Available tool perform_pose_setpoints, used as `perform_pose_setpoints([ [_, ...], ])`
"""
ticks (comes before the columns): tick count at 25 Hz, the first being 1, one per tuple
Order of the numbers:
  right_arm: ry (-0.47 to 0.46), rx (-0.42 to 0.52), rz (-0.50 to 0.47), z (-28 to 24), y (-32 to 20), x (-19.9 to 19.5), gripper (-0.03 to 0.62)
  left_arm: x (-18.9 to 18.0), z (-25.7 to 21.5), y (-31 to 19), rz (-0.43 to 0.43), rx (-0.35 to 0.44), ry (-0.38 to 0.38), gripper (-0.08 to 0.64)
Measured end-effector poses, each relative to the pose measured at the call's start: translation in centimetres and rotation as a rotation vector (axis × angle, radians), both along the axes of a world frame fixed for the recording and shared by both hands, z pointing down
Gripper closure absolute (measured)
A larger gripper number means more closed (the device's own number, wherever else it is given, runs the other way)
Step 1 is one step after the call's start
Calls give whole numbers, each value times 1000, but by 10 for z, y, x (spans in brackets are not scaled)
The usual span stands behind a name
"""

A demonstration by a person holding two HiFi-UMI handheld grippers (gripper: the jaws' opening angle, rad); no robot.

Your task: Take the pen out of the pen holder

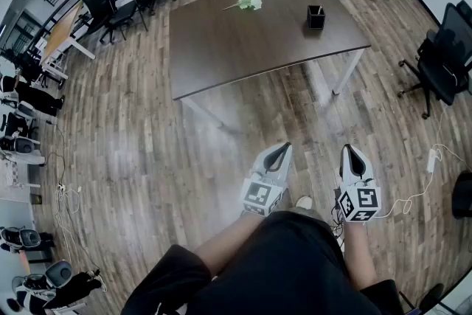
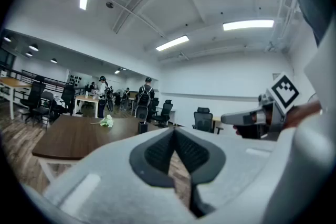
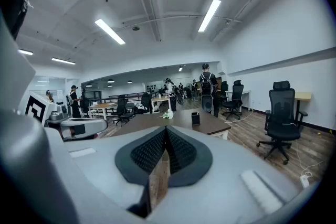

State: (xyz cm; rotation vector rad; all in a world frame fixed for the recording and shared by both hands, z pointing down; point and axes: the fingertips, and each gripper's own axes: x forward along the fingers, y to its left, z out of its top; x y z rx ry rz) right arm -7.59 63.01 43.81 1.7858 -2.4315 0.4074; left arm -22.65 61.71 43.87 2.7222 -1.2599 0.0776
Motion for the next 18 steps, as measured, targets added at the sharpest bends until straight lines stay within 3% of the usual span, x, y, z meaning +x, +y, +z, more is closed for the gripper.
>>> perform_pose_setpoints([
  [6,28,-6,23,4,12,17,591,10,-1,14,-19,15,2,557],
  [14,64,5,-18,7,24,74,591,63,-6,20,-55,59,-20,557],
  [18,56,21,-7,13,31,107,591,88,-4,20,-77,44,-34,557],
])
